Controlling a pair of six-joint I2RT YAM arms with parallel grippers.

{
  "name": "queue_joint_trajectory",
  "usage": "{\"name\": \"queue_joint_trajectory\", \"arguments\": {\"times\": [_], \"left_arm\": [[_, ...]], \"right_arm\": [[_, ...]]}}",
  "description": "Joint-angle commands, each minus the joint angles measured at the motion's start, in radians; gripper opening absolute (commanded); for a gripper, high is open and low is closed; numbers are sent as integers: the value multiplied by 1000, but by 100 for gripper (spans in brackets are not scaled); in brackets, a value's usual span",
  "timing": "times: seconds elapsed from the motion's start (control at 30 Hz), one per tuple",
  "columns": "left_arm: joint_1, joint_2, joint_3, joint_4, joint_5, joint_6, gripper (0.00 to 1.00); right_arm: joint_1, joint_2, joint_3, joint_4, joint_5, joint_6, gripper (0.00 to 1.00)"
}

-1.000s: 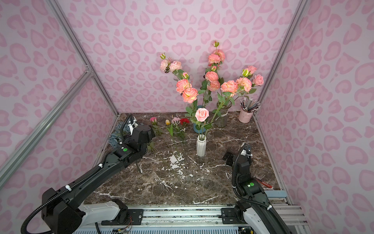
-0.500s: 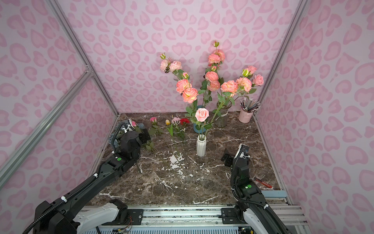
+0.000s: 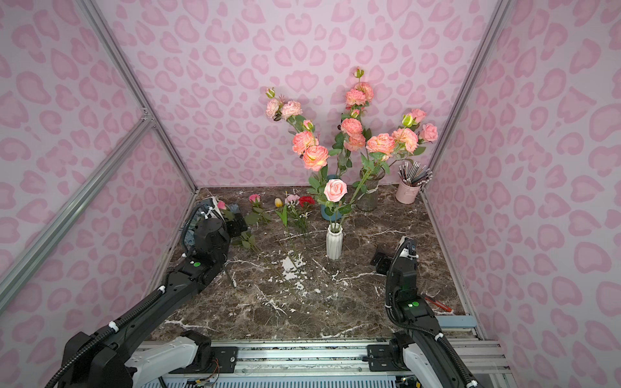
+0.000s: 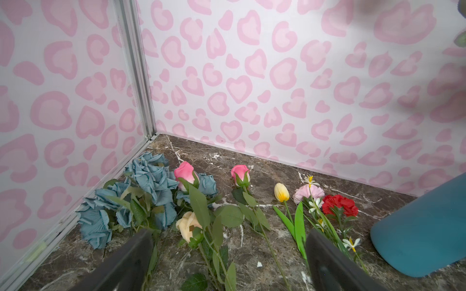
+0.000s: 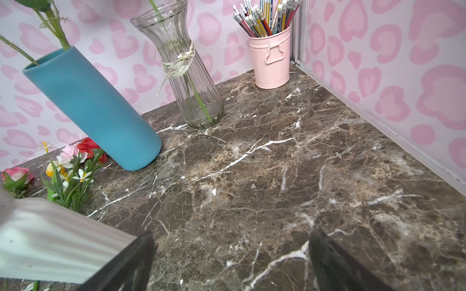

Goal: Place the pink flowers into the vase
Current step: Reset both arms

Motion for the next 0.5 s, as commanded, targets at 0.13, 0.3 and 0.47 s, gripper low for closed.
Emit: {"name": "queue_joint_trajectory", "arguments": {"times": [0.13,0.3,0.47], "left_arm": [[94,-56,-27,83,132,-13,98],[210,-138,-106,122,185,-5,98],[261,-179,-216,239,180,57,98]], "right_arm": [[-20,8,-17,69,-51,-5,98],[-30,7,-23,80,-73,0,99],[-41,-7,-40,99,-94,0,98]]}}
